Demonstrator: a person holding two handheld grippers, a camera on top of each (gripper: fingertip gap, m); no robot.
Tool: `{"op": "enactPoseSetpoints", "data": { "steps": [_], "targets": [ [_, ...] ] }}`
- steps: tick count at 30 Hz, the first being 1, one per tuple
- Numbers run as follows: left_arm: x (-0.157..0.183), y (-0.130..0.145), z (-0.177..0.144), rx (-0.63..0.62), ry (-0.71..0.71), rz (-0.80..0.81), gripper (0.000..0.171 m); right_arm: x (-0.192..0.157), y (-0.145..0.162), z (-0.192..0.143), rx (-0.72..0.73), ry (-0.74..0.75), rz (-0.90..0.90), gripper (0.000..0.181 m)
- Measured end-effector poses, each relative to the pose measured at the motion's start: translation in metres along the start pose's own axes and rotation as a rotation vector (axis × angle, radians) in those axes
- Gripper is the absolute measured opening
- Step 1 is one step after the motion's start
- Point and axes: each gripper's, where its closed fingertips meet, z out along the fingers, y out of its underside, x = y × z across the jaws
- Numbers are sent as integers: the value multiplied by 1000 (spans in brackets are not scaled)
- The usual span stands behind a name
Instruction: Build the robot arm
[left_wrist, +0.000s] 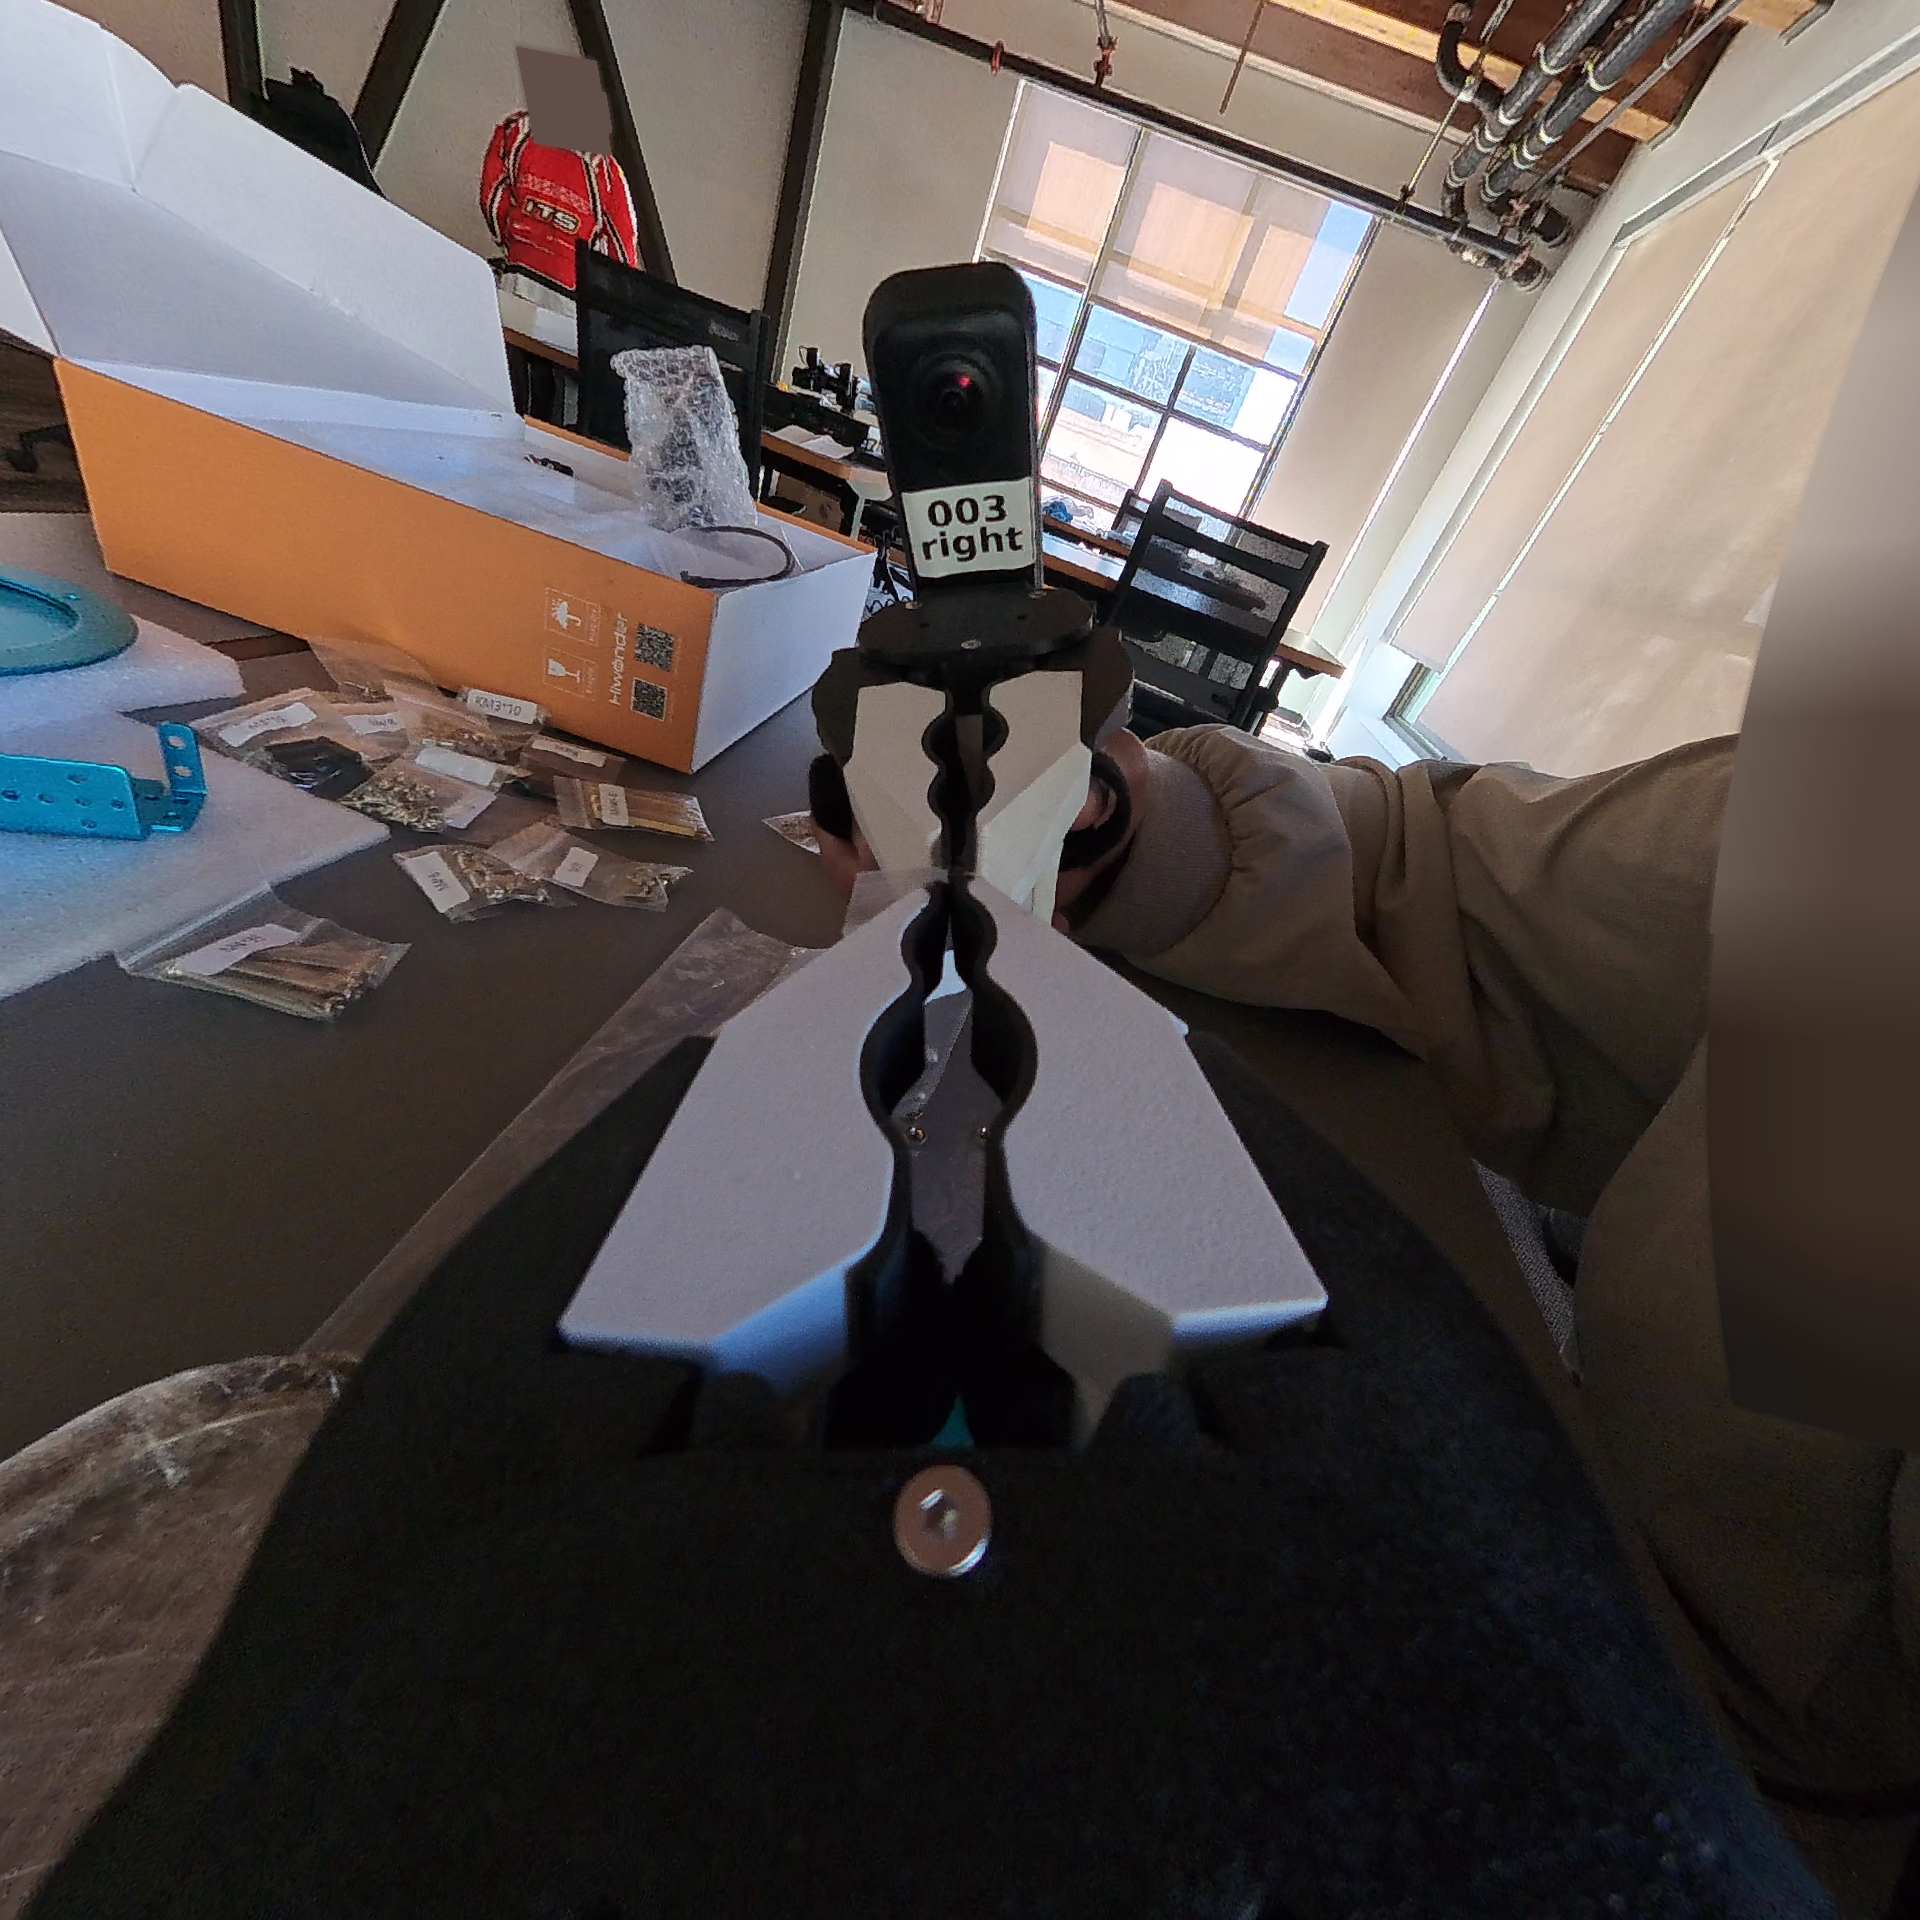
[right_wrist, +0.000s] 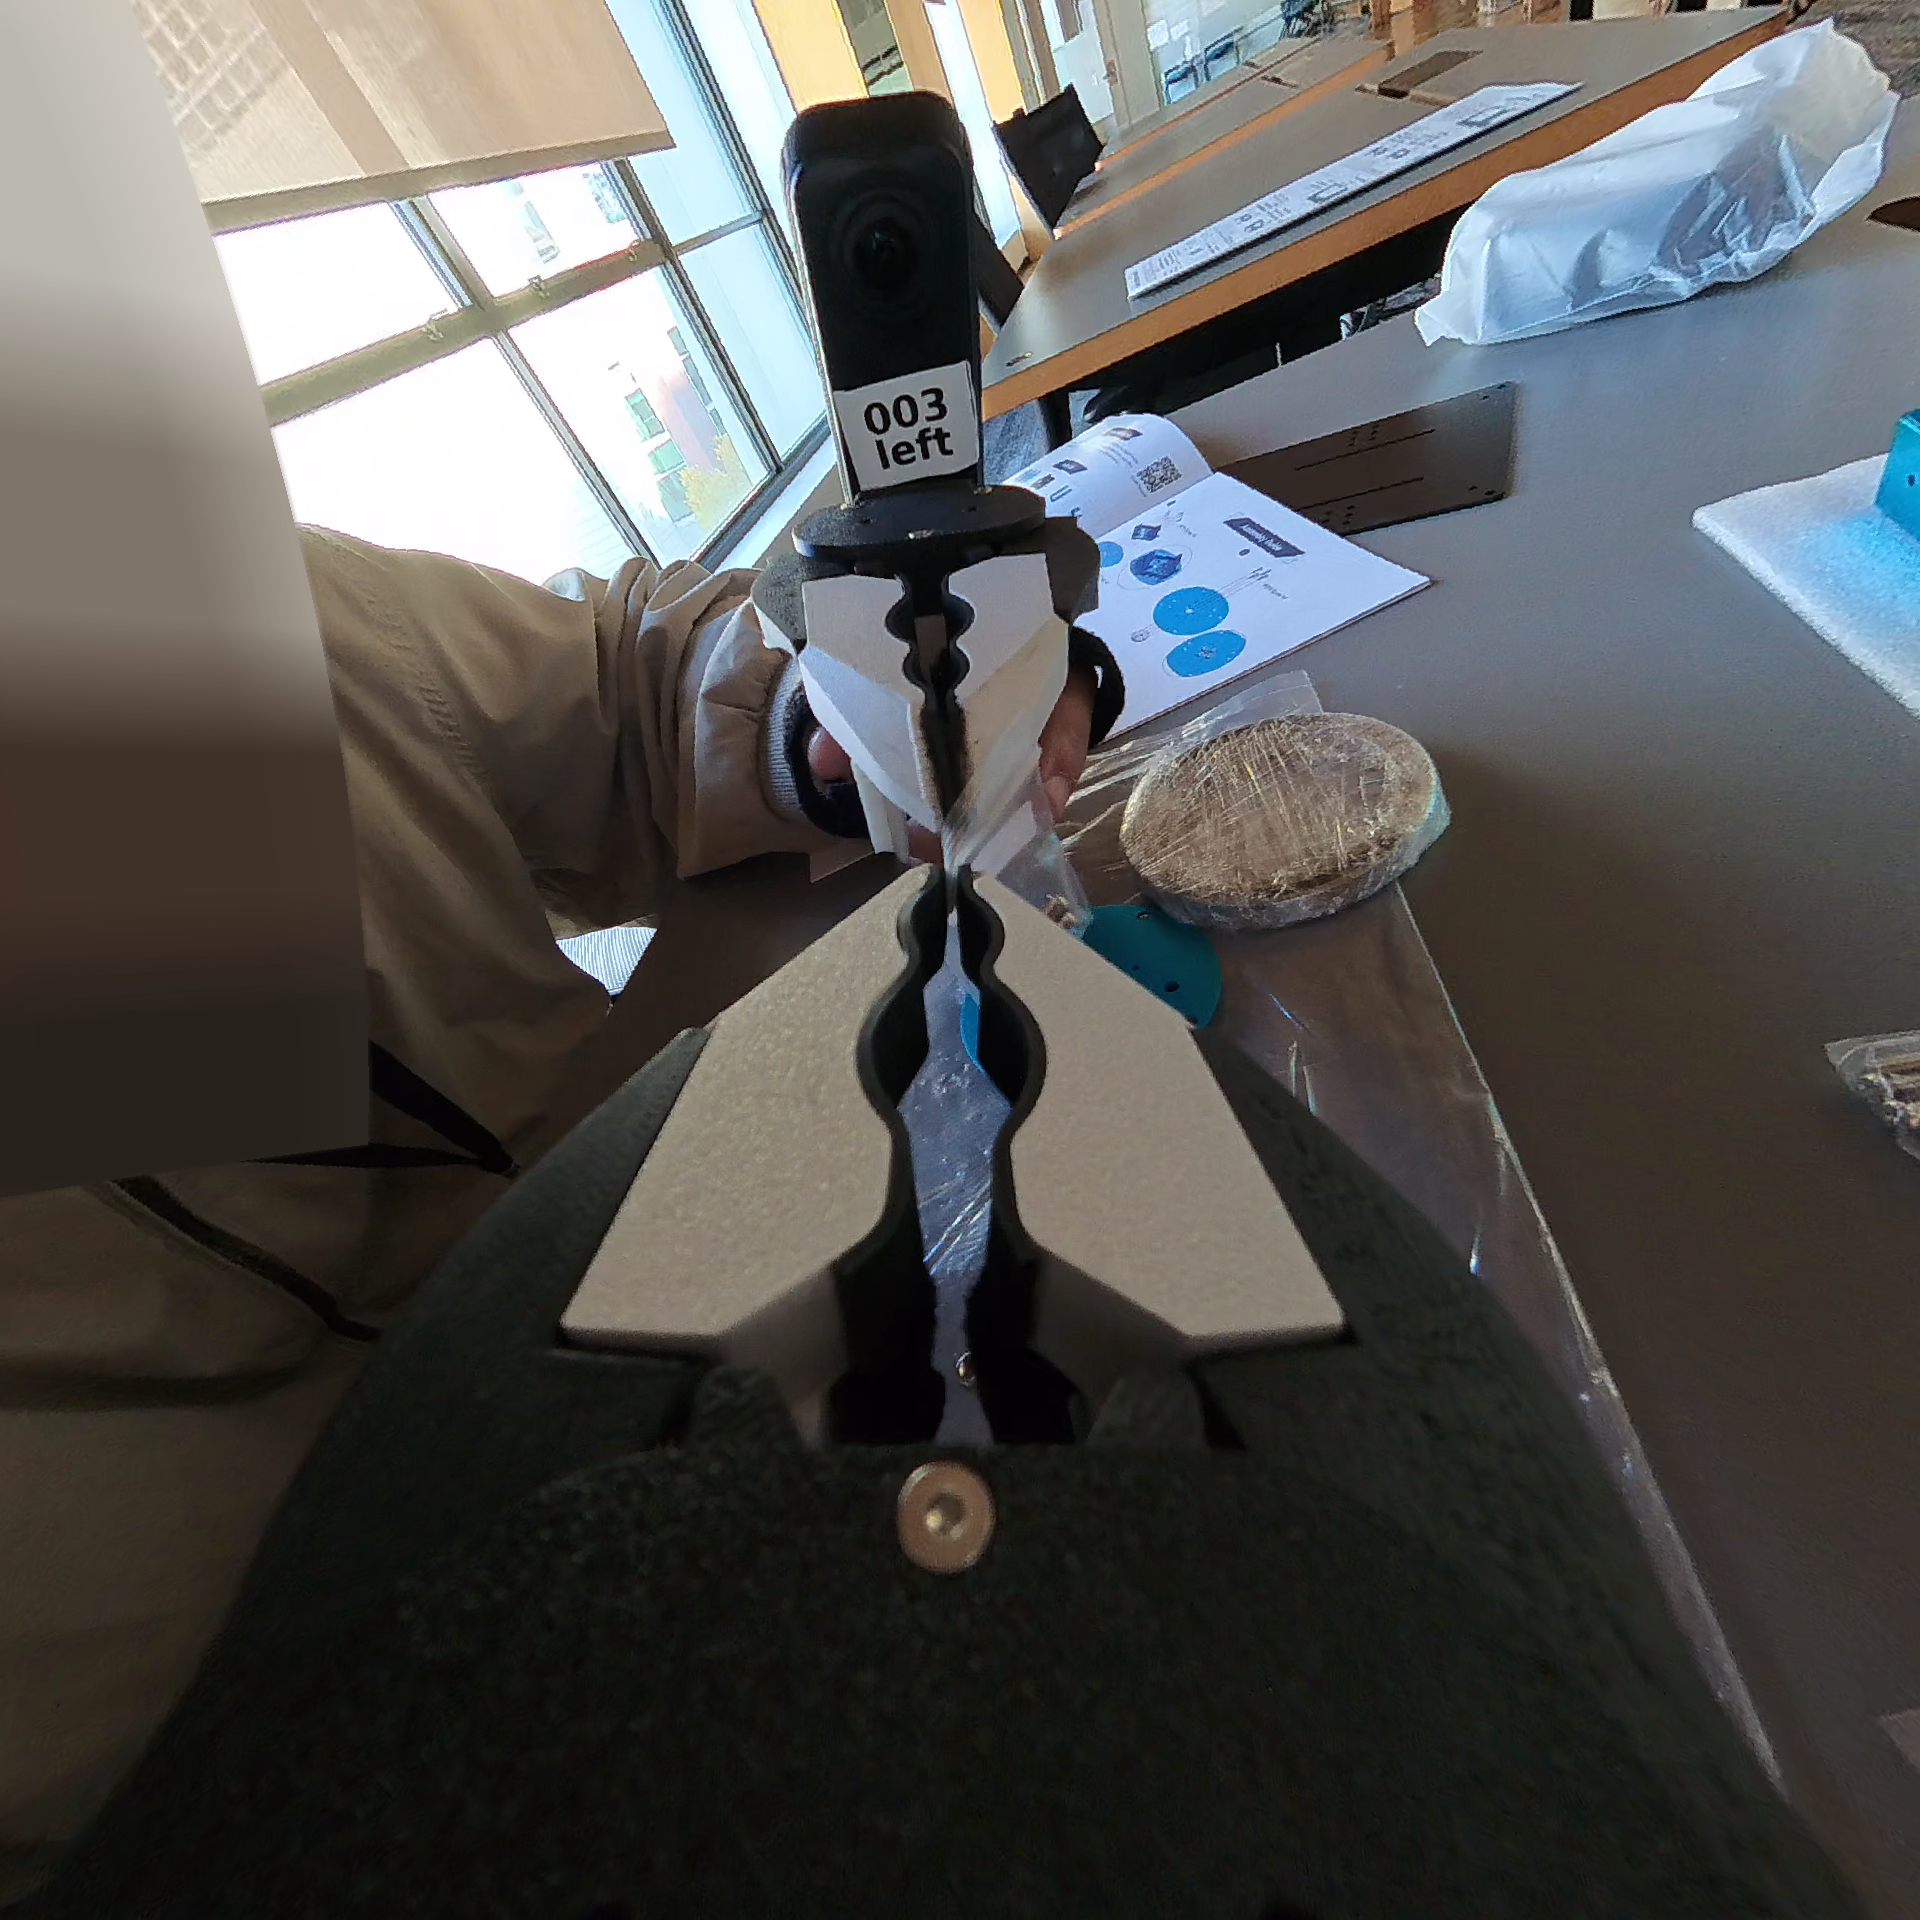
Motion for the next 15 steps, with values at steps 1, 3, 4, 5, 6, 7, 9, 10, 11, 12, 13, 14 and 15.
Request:
{"op": "enactPoseSetpoints", "data": {
  "steps": [1, 3, 4, 5, 6, 7, 9, 10, 11, 12, 13, 14, 15],
  "targets": [
    [0, 0, 0, -1, -1, 0, 0, 0, 0, 0, 0, 0, 0, 0],
    [0, 0, 0, -1, -3, 2, 0, 0, 0, 0, 1, 2, -2, 0],
    [-1, 0, 0, -3, -5, 1, 0, 0, 0, 0, 1, 2, -1, 0],
    [-1, 1, 0, -5, -8, -1, 0, 1, 0, 0, 0, 9, -6, 0],
    [-2, 1, 0, -8, -11, -3, 0, 2, 1, 0, -3, 19, -16, 0],
    [-2, 2, 0, -11, -13, -5, 0, 3, 1, 0, -7, 29, -28, 0],
    [-3, 2, 0, -12, -16, -12, 0, 4, 2, 0, -12, 46, -48, 0],
    [-4, 3, 0, -13, -18, -15, 0, 5, 2, 1, -13, 58, -60, 0],
    [-4, 3, 0, -14, -20, -18, 0, 6, 2, 0, -13, 69, -74, 0],
    [-5, 3, 0, -16, -21, -20, 0, 7, 1, 0, -12, 79, -86, 0],
    [-5, 4, 1, -20, -21, -22, 0, 7, 0, 0, -3, 88, -94, 0],
    [-5, 4, 1, -22, -22, -24, 0, 8, -1, -1, 4, 92, -98, 0],
    [-5, 5, 1, -25, -24, -24, 0, 8, -2, -1, 2, 93, -99, 0]
  ]
}}
